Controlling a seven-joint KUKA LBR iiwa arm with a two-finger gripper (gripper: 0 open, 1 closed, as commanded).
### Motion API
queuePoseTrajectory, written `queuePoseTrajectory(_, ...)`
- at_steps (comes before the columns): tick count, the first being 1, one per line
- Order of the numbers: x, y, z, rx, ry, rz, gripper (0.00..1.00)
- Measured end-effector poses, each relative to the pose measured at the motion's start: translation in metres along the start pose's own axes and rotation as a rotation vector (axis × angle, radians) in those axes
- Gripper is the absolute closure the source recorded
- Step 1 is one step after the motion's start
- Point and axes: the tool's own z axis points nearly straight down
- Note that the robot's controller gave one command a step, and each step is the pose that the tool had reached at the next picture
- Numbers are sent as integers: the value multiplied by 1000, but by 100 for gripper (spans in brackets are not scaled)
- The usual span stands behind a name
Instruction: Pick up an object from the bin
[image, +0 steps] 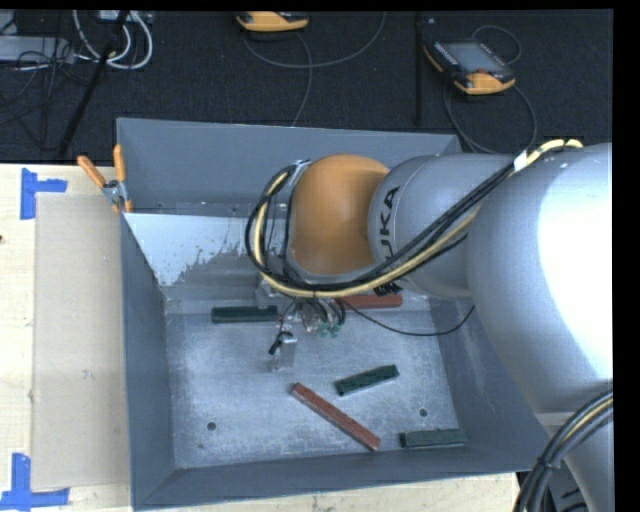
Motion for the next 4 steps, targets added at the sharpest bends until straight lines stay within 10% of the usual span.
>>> queuePoseTrajectory(1,3,-12,11,-1,-2,15,0)
queuePoseTrajectory(2,2,-12,9,-3,-6,16,100)
queuePoseTrajectory(3,7,23,-107,-3,-10,-54,100)
queuePoseTrajectory(4,14,27,-129,-1,-3,-126,100)
